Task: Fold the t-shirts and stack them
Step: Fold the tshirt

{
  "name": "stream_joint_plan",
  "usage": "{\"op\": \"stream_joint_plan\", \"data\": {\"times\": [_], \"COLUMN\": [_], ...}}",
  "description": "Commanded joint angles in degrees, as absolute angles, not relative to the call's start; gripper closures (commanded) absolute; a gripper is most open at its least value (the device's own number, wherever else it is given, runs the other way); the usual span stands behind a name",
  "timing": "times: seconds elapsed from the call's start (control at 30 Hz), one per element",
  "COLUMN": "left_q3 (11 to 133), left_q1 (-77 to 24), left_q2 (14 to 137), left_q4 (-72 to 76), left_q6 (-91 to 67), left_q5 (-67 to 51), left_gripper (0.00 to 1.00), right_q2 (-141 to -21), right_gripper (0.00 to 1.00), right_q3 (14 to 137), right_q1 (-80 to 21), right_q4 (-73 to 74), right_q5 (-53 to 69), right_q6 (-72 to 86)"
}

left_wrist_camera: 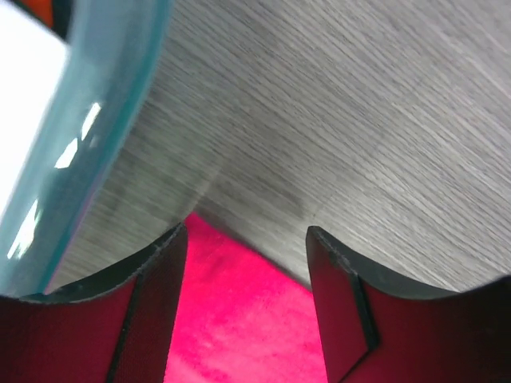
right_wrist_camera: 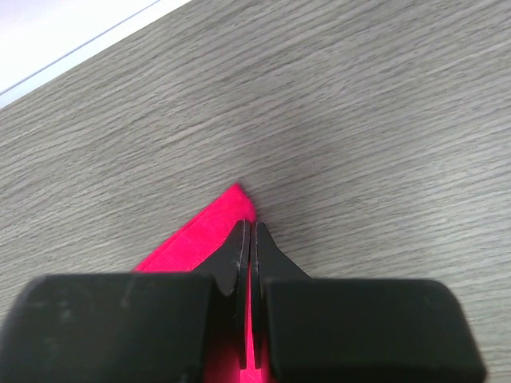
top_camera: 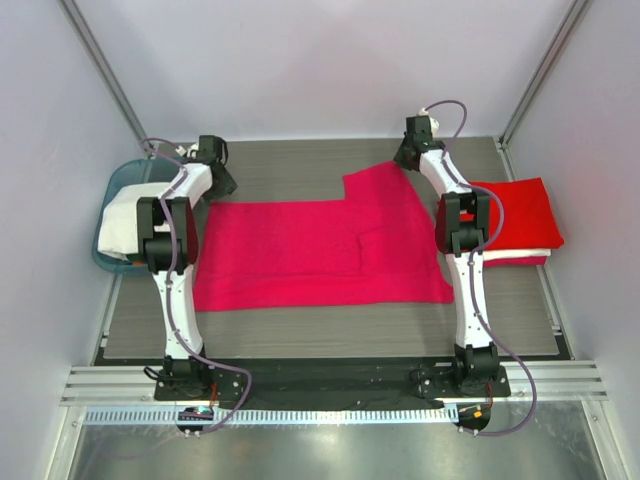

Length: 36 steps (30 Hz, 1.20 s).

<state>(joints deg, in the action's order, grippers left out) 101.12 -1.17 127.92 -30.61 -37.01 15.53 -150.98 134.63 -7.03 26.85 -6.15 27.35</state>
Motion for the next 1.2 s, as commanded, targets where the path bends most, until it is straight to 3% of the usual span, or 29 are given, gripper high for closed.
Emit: {"op": "stream_joint_plan", "data": {"times": [0.0,0.07,0.2,0.3,0.33,0.57,1.17], "left_q3": [103.97,104.76,106.87,105.65,105.3,102.66,86.84], "left_q1": [0.61,0.7,0.97,0.97,0.88,-1.67,-2.9], "left_q2": [130.69,131.65,133.06,132.11,131.66,127.18,112.59], "left_q4": [-38.14,-38.5,-41.84,-40.35,-39.91,-37.35,-24.53], "left_q6": [-36.91,-36.31,-36.47,-36.48,-36.39,-34.28,-34.63], "left_q5": [19.25,18.72,17.77,16.53,16.78,22.06,23.91], "left_gripper": [0.39,0.51,0.63,0.88,1.0,1.0,1.0], "right_q2": [-148.89,-148.54,-147.49,-145.82,-145.38,-142.48,-119.54], "right_gripper": [0.99,0.99,0.99,0.99,0.99,0.99,0.99], "right_q3": [131.84,131.31,130.08,128.24,127.88,126.12,100.38], "right_q1": [-7.12,-7.03,-6.77,-6.68,-6.68,-6.59,-6.5], "right_q4": [29.36,28.83,28.57,28.04,27.78,26.54,12.66], "right_q5": [-4.75,-4.4,-3.6,-3.78,-3.78,-0.71,0.26], "right_q6": [27.42,27.42,27.25,27.25,27.33,26.19,26.02]}}
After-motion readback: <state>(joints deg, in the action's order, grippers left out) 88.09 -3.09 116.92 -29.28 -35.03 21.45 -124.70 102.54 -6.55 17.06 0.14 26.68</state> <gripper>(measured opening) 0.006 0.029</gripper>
